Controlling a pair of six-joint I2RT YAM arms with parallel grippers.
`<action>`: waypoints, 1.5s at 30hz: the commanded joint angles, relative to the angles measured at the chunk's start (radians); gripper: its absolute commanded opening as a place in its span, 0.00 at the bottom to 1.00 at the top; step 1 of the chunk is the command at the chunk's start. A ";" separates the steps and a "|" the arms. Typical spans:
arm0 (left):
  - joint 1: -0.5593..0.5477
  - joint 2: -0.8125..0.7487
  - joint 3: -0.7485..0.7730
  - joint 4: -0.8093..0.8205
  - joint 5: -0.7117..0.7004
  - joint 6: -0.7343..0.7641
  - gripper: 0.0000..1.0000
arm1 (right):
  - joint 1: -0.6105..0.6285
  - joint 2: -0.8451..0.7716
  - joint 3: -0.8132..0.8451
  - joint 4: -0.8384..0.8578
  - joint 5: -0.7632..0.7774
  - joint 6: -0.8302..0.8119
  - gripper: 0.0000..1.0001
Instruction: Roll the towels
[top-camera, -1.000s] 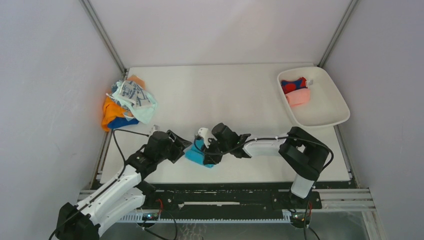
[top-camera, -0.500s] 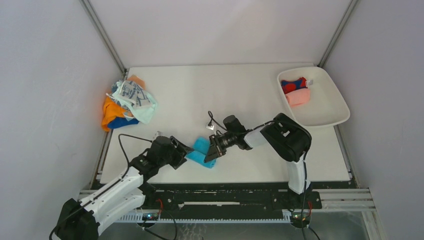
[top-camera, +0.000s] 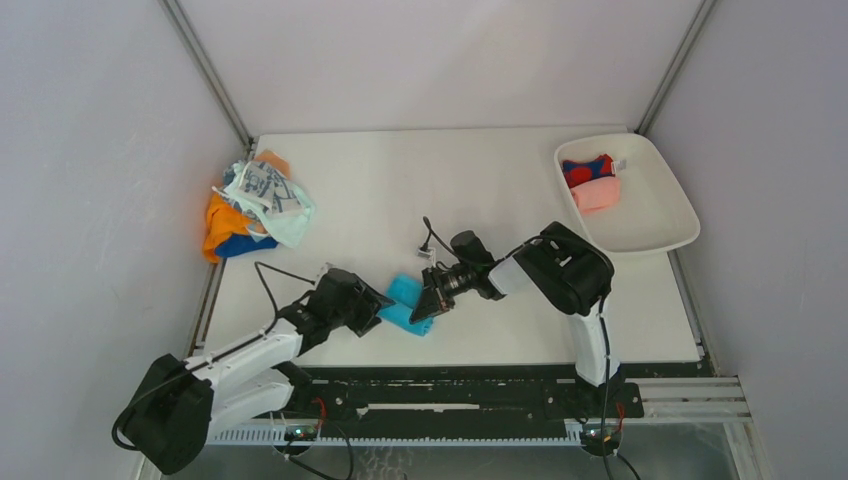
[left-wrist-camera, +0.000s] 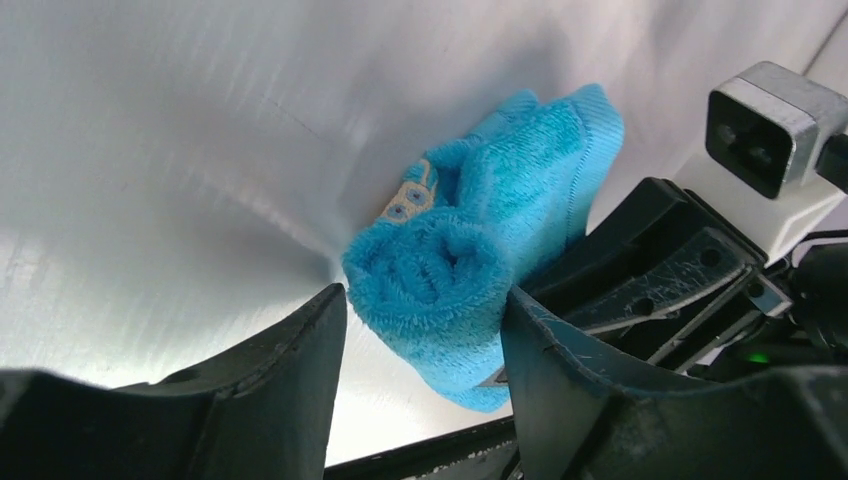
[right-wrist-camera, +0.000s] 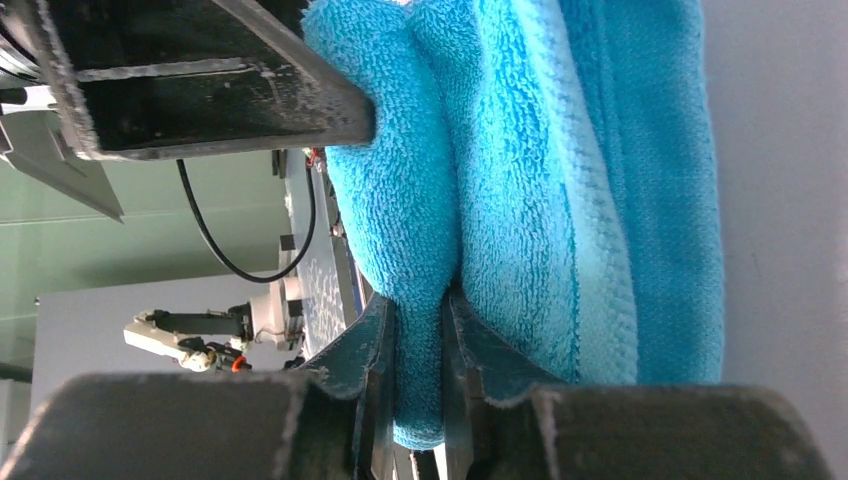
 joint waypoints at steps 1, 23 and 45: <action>-0.010 0.061 0.028 0.058 -0.021 0.004 0.58 | -0.015 0.049 -0.051 -0.043 0.068 0.003 0.03; -0.023 0.090 0.167 -0.207 -0.049 0.112 0.42 | 0.334 -0.550 -0.044 -0.493 0.947 -0.629 0.69; -0.024 0.143 0.192 -0.205 -0.019 0.129 0.43 | 0.697 -0.259 0.061 -0.480 1.518 -0.936 0.57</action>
